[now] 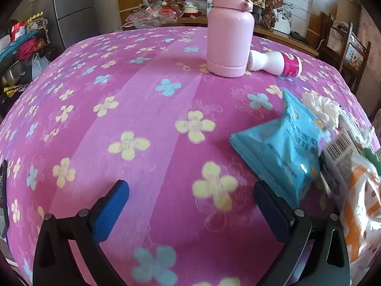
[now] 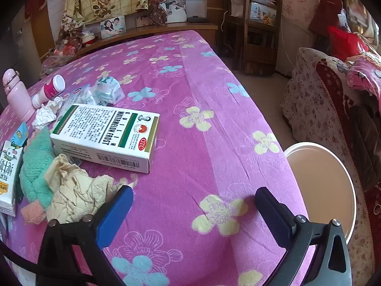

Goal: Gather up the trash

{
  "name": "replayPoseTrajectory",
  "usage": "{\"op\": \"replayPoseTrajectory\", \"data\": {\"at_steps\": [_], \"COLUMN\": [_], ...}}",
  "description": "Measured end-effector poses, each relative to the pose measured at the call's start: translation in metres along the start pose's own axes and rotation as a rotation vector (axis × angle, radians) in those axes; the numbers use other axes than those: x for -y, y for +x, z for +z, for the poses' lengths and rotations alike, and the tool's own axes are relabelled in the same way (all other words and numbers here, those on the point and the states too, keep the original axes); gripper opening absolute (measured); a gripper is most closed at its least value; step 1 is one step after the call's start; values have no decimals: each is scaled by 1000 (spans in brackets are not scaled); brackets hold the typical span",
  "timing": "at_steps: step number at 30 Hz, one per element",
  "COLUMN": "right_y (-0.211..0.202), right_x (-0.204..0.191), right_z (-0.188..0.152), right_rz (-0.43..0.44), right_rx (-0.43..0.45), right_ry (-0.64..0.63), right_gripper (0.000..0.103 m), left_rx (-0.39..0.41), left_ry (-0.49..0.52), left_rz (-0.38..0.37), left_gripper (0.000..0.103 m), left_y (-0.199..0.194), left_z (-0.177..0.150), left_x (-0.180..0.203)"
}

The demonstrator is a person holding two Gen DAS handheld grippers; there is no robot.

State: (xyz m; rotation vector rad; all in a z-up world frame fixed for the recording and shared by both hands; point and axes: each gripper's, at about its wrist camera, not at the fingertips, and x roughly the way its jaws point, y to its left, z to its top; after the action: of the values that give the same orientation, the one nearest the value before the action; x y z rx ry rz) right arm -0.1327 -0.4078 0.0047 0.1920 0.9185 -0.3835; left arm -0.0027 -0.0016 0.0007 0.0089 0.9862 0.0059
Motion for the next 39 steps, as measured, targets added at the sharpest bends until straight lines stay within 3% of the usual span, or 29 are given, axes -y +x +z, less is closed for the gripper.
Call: {"op": "replayPoseTrajectory", "data": {"at_steps": [5, 13, 19, 27, 35, 39], "right_y": [0, -5, -77, -179, -219, -224], "right_x": [0, 5, 16, -11, -39, -48], "right_z": [0, 4, -8, -12, -18, -21], "right_rz": [0, 25, 57, 105, 144, 157], "right_rx": [0, -82, 90, 329, 446, 462], "right_ry": [0, -63, 35, -1, -51, -62], "right_gripper": [103, 103, 103, 103, 103, 103], "left_rx": [13, 176, 286, 415, 462, 473], "left_ry": [-16, 20, 40, 92, 111, 99], "left_rz": [-27, -16, -54, -96, -124, -148], "left_gripper": [103, 103, 103, 103, 103, 103], "left_y": [-21, -108, -170, -224, -243, -249], "left_z": [-14, -27, -28, -46, -56, -57], "left_x": [-1, -1, 26, 69, 89, 92]}}
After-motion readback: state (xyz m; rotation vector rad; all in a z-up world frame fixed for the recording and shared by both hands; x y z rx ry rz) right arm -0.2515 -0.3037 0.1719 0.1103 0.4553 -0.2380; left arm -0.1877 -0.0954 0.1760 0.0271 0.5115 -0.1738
